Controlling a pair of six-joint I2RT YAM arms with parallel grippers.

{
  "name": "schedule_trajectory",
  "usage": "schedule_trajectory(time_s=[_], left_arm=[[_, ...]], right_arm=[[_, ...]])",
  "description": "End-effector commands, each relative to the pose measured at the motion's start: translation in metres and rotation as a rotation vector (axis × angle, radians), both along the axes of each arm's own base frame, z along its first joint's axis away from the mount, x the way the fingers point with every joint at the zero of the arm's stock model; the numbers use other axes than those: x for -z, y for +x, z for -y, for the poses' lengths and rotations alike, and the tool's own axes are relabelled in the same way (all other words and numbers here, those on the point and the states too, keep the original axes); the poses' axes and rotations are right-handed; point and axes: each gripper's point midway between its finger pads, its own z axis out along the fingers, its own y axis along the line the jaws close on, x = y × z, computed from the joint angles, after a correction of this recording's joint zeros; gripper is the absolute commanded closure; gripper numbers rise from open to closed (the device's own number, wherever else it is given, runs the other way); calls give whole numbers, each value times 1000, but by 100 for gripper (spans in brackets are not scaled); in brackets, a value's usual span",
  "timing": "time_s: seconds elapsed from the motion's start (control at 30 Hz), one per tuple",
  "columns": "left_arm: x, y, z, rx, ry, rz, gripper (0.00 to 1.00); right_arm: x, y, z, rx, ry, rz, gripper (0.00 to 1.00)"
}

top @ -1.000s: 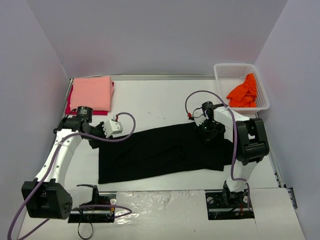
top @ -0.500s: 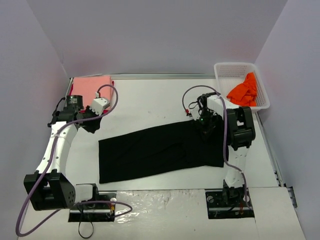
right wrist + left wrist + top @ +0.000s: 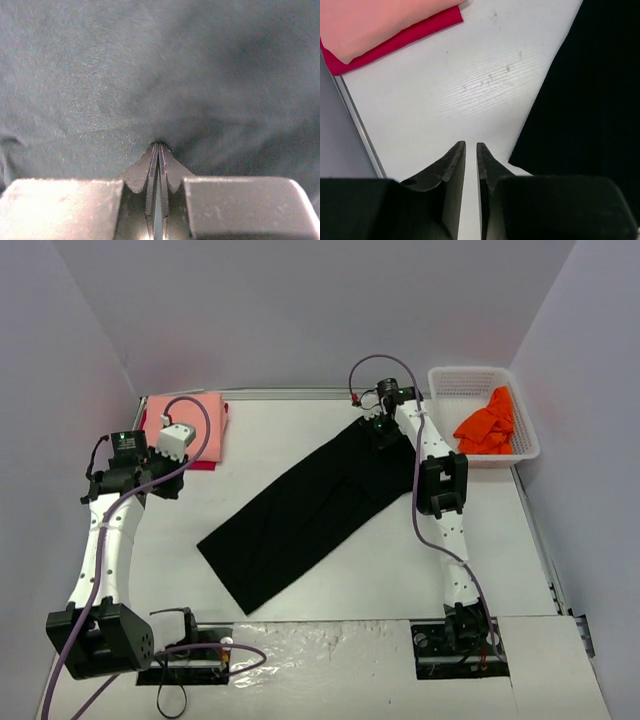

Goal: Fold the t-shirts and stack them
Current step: Rotate the tshirt 90 degrees

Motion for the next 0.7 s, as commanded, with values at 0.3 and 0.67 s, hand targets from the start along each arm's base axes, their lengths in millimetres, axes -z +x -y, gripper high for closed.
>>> schedule_trajectory(time_s=[0.3, 0.67], left_arm=[[14, 7, -15, -80, 28, -47, 83], [20, 10, -14, -91, -11, -45, 71]], right_arm=[[-10, 104, -97, -61, 102, 484, 100], [-175, 67, -121, -113, 89, 758, 100]])
